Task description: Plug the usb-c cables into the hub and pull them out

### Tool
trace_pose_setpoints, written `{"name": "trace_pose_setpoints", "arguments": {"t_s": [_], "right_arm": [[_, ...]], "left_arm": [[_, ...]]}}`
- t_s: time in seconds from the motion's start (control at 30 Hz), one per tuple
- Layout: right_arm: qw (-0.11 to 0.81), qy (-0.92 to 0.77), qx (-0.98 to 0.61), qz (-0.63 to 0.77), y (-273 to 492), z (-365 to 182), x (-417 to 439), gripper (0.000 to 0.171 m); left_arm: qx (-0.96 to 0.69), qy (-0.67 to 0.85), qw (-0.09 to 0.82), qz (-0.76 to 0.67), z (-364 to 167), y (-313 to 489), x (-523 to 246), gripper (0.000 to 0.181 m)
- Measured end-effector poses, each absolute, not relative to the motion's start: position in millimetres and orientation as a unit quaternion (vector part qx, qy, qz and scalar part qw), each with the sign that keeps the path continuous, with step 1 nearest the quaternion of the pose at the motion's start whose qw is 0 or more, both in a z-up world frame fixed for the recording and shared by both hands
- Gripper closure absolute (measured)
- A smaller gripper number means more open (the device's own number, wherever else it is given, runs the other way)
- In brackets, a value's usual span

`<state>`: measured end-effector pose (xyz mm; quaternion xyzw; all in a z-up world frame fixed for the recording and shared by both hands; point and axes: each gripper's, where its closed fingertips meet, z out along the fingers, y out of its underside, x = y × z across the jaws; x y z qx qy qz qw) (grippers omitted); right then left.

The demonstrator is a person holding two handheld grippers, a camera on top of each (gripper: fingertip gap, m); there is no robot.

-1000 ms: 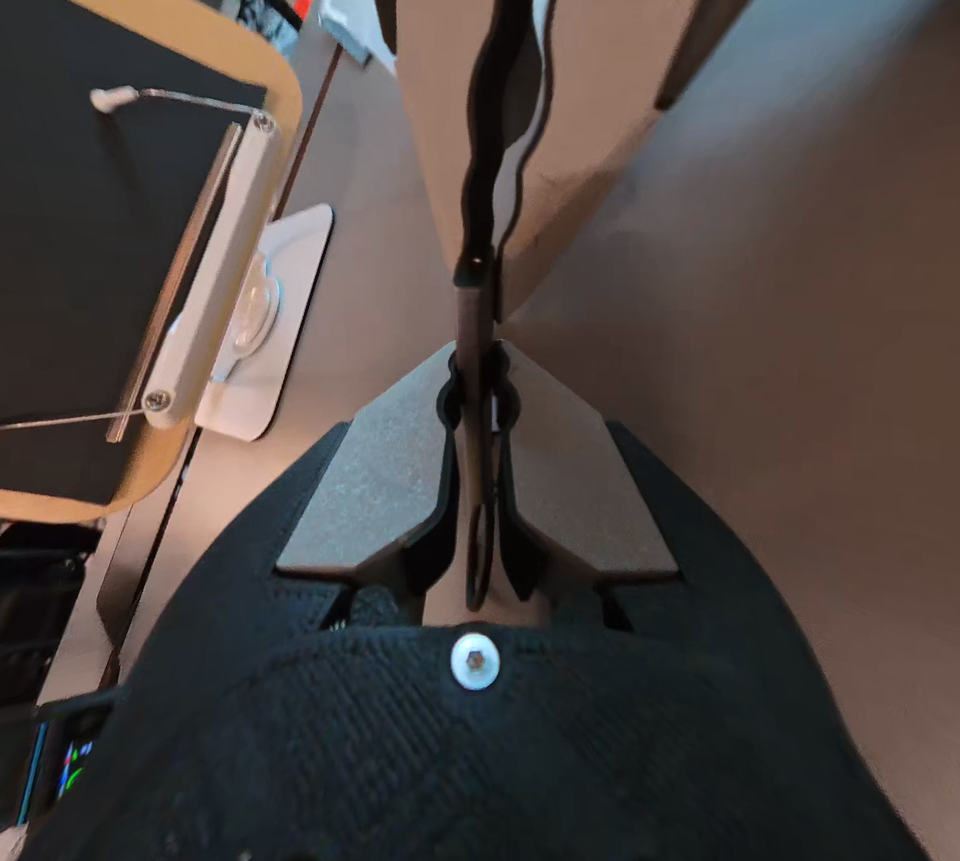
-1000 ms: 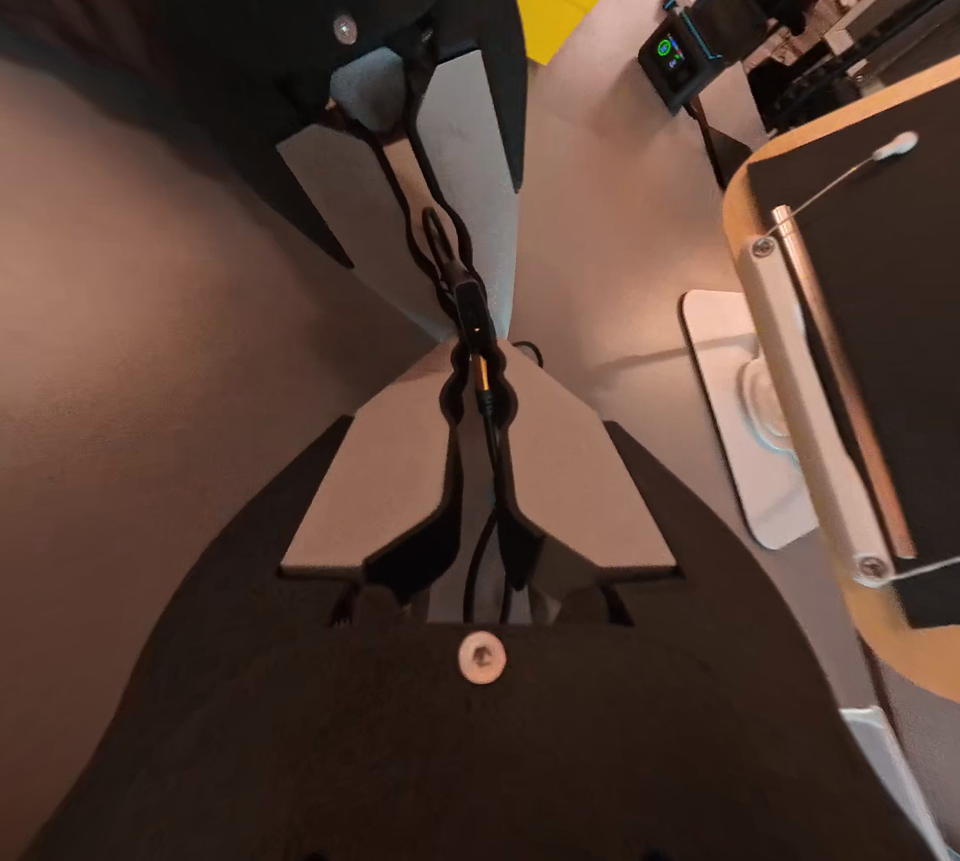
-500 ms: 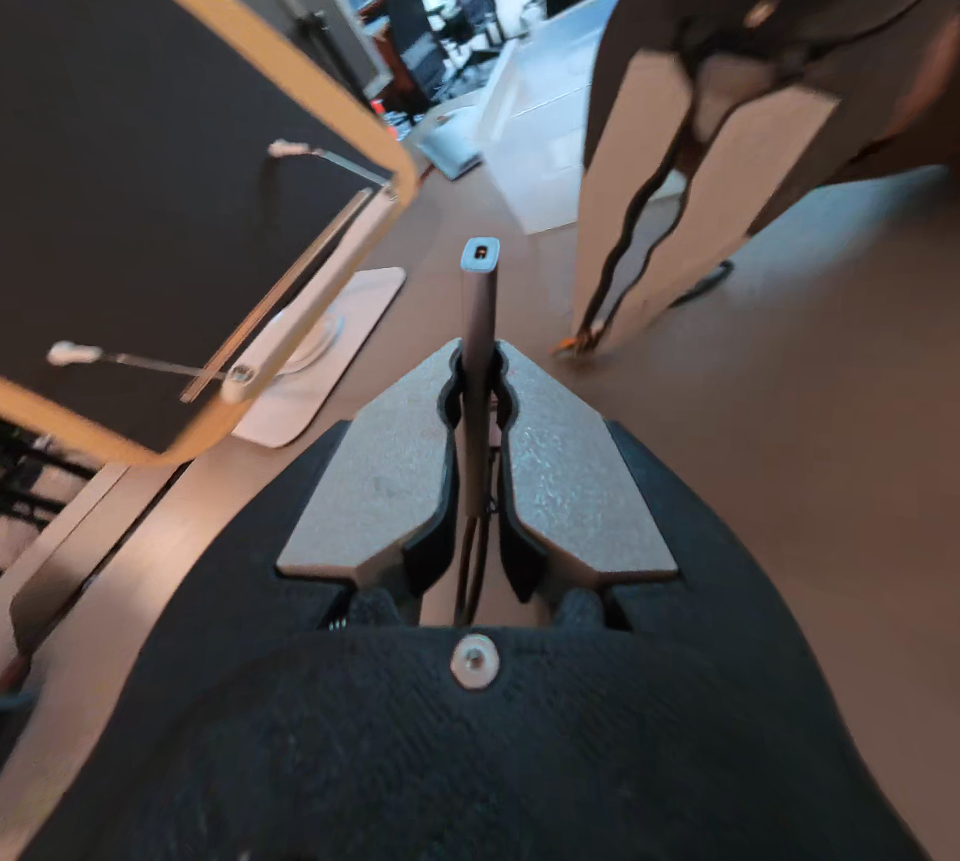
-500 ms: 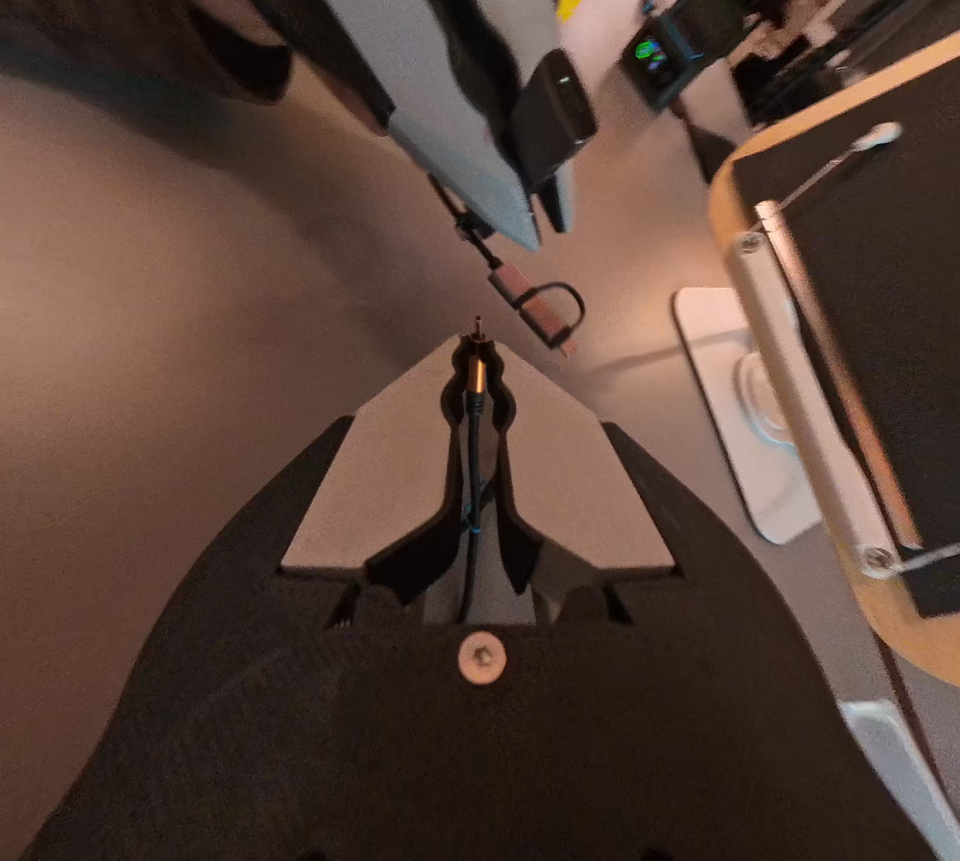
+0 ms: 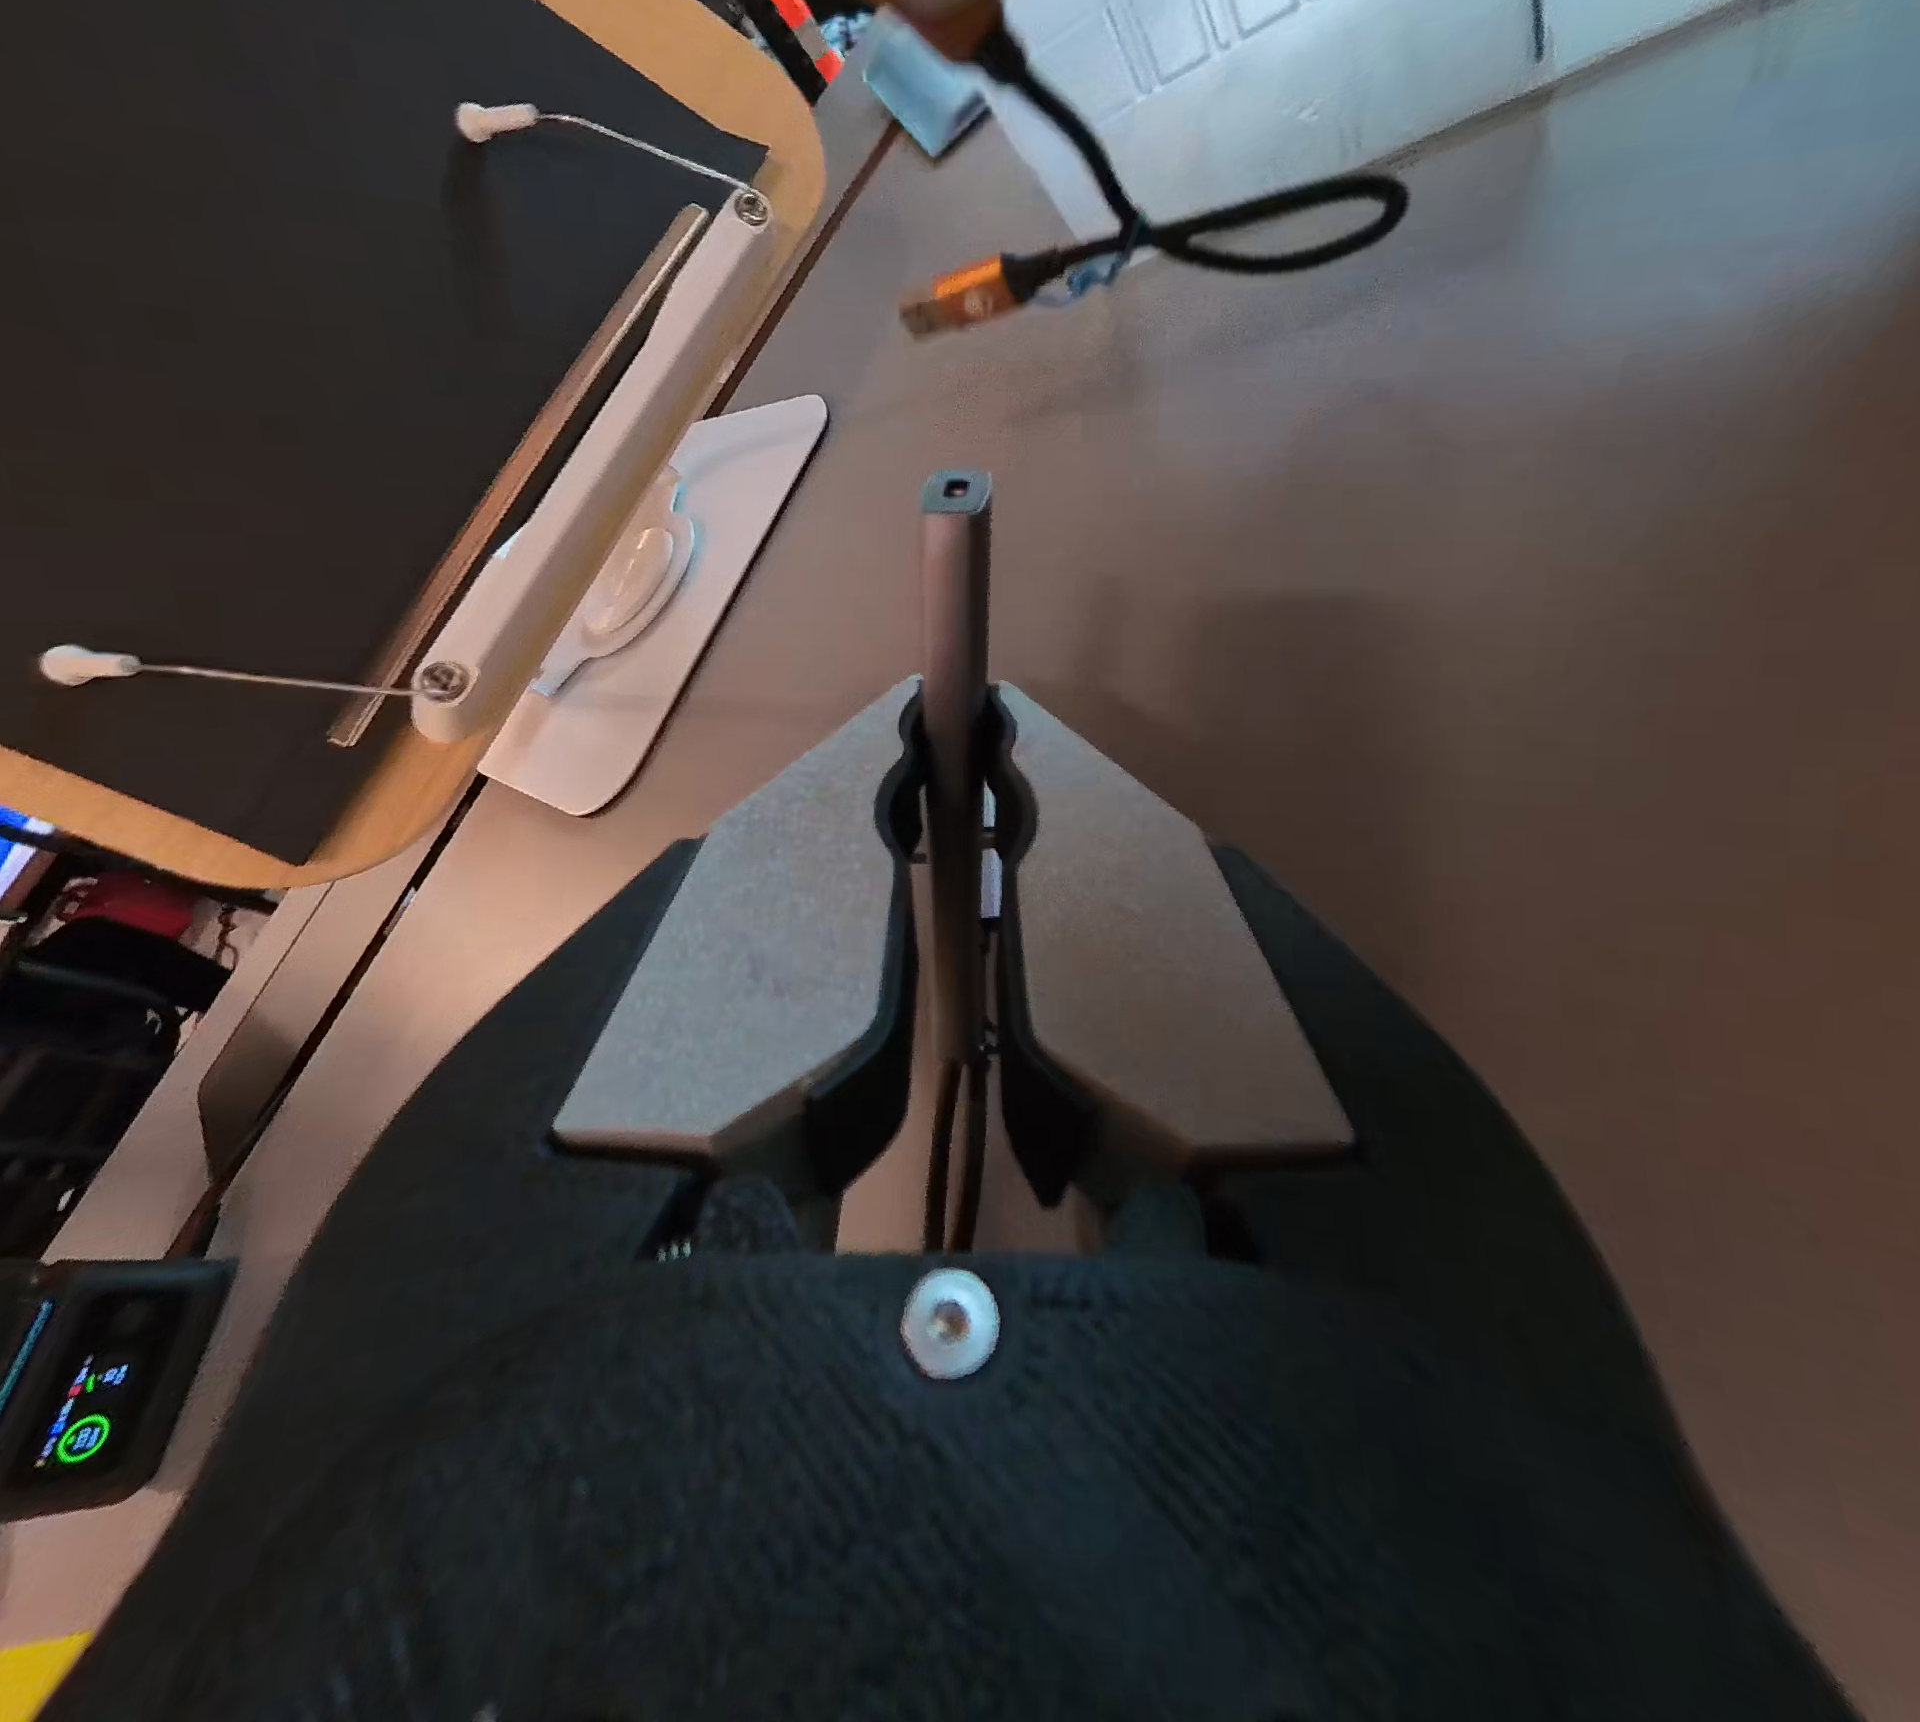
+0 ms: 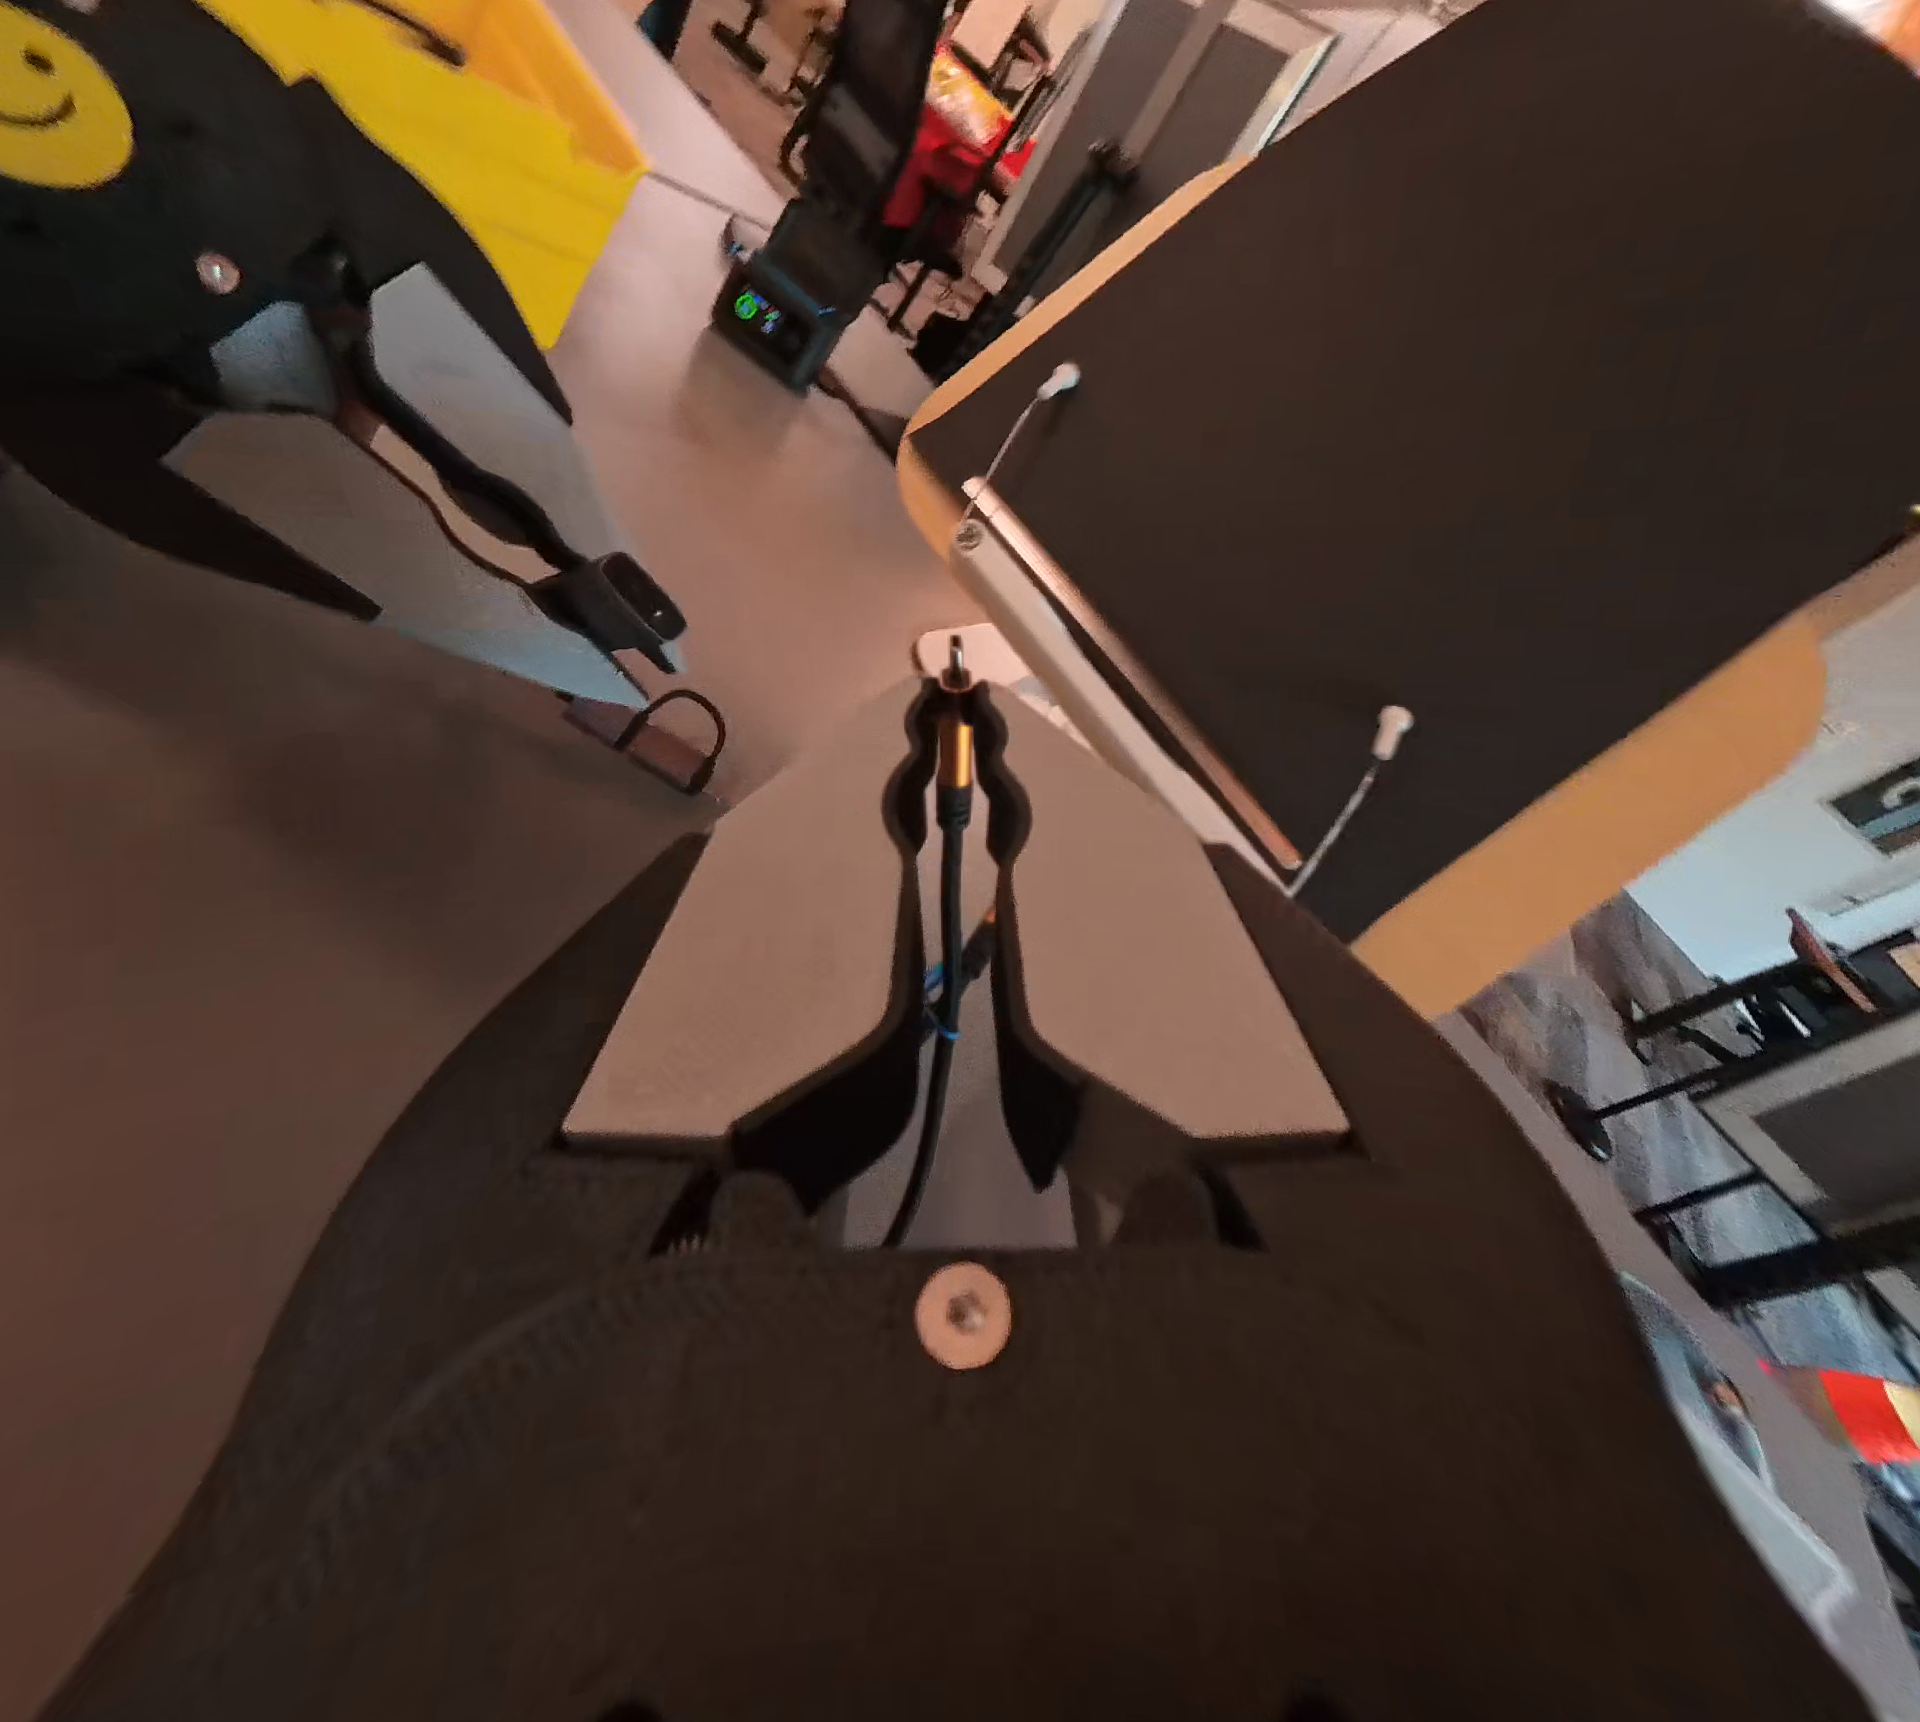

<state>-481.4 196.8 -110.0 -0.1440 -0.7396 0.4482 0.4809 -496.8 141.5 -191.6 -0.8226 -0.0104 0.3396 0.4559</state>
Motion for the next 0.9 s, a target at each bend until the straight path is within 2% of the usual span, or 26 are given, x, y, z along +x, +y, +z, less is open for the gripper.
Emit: {"name": "trace_pose_setpoints", "arguments": {"t_s": [0.2,0.33,0.43,0.53,0.57,0.6,0.67,0.8,0.9], "right_arm": [[0.494,-0.68,-0.183,0.51,226.8,-30.6,-420.1,0.169],[0.544,-0.674,-0.256,0.43,298.1,-1.1,-400.4,0.169],[0.558,-0.674,-0.316,0.367,356.1,-9.4,-396.5,0.169],[0.509,-0.697,-0.387,0.326,395.4,-54.3,-400.7,0.169],[0.48,-0.707,-0.411,0.318,402.5,-74.2,-402.9,0.166],[0.452,-0.716,-0.432,0.311,407.2,-92.3,-404.8,0.151],[0.418,-0.725,-0.456,0.301,409.3,-114.4,-407.2,0.133],[0.426,-0.734,-0.402,0.345,367.8,-94.8,-407.9,0.129],[0.374,-0.767,-0.31,0.419,293.1,-82.1,-402.1,0.127]], "left_arm": [[-0.81,-0.02,0.468,0.353,-181.6,136.8,-499.9,0.175],[-0.803,-0.004,0.469,0.367,-176.9,139.4,-494.6,0.175],[-0.798,0.005,0.477,0.367,-173.7,142.2,-489.6,0.175],[-0.793,0.007,0.503,0.343,-170.1,146.1,-483.1,0.175],[-0.792,0.008,0.514,0.329,-168.9,147.4,-480.4,0.175],[-0.791,0.012,0.526,0.313,-167.7,148.9,-476.5,0.175],[-0.785,0.01,0.547,0.291,-164.2,149.6,-472.5,0.175],[-0.776,0.01,0.57,0.27,-158.1,149.1,-468.9,0.175],[-0.761,0.04,0.598,0.248,-150.2,153.5,-454.4,0.175]]}}
